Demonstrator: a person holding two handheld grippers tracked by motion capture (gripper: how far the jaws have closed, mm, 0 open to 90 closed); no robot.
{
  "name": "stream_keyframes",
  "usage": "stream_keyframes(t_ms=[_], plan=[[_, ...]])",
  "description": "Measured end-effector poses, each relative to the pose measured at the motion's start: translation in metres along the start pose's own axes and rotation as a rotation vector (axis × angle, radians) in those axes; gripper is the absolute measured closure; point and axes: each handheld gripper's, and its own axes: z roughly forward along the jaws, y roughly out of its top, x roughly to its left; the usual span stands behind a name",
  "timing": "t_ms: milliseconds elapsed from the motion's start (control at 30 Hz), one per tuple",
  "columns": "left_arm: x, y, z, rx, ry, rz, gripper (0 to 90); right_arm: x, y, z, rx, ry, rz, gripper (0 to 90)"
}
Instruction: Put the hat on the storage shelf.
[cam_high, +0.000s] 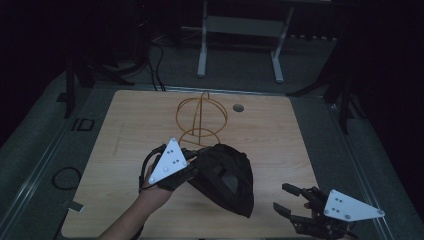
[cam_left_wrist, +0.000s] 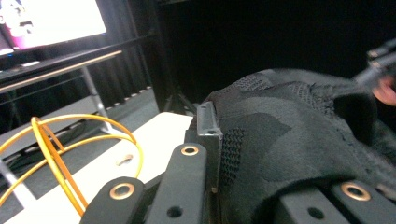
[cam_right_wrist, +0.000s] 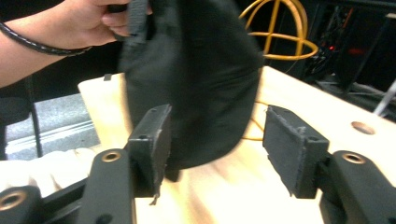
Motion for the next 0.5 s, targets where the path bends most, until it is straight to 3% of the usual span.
stream_keyframes(t_ms=[33,67,100,167,233,267,367,500], plan=[[0.004,-0.001,-0.002,-0.007,-0.042,-0.006,88.5,-0.003,0.001,0.0,0.0,-0.002,-0.001,43.1],[0.004,-0.001,-0.002,-0.007,-0.042,-0.006,88.5,-0.003,0.001,0.0,0.0,-0.002,-0.001,43.1],[0.007,-0.002,-0.007,-0.042,-0.104,0.015,88.5,-0.005,0.003,0.0,-0.003,0.002,-0.018,44.7],[0.009,-0.002,-0.01,-0.061,-0.169,0.013,88.4,-0.009,0.007,0.004,-0.007,0.024,-0.028,45.8],[0.01,-0.001,-0.01,-0.062,-0.177,0.016,88.4,-0.01,0.01,0.01,-0.008,0.037,-0.042,47.0],[0.013,-0.001,-0.011,-0.073,-0.225,0.007,88.4,-0.009,0.013,0.015,-0.006,0.057,-0.061,47.0],[0.016,-0.001,-0.012,-0.1,-0.303,0.004,88.4,-0.006,0.02,0.023,-0.01,0.095,-0.107,47.8],[0.016,-0.001,-0.01,-0.093,-0.346,-0.003,88.4,-0.001,0.032,0.038,-0.02,0.155,-0.174,48.8]])
